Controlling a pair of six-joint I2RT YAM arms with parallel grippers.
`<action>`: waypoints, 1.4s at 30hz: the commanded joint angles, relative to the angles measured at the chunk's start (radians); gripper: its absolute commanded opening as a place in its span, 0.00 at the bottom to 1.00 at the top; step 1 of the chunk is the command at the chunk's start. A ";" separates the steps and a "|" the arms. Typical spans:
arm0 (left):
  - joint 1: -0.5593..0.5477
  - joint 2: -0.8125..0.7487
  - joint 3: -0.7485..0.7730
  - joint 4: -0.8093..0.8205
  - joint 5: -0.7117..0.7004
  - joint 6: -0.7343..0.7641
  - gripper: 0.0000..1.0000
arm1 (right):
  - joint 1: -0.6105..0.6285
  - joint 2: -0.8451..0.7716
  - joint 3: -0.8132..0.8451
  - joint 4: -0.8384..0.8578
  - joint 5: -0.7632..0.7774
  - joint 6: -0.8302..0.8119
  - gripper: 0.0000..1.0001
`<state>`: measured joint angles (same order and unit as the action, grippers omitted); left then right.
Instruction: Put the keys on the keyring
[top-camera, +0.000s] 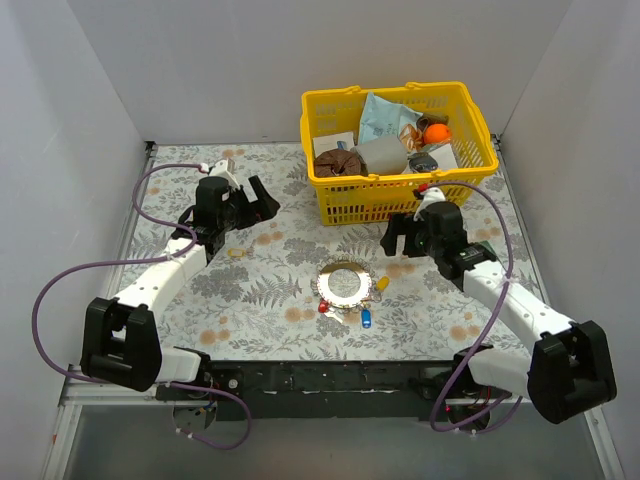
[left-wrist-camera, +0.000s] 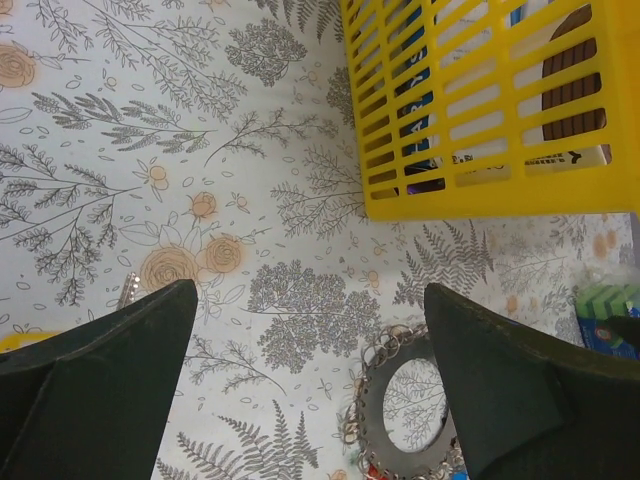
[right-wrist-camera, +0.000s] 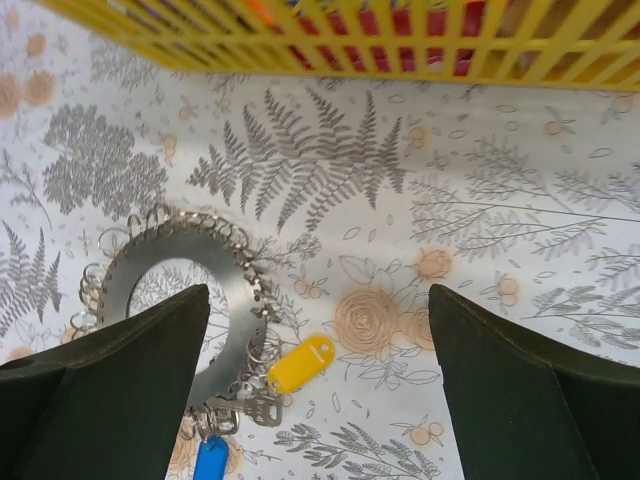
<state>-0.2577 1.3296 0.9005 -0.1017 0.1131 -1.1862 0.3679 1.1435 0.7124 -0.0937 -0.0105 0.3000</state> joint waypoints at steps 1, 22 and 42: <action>0.000 -0.027 0.020 0.022 -0.021 0.002 0.98 | 0.104 0.057 0.012 0.060 0.076 -0.065 0.98; 0.001 -0.043 -0.018 0.051 0.011 0.019 0.98 | 0.304 0.467 0.122 0.078 0.044 -0.041 0.47; 0.002 0.003 -0.064 0.069 0.085 -0.035 0.98 | 0.361 0.115 0.013 0.176 0.294 0.004 0.84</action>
<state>-0.2573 1.3357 0.8616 -0.0425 0.1539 -1.1980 0.7315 1.3182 0.7586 0.0227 0.1707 0.2848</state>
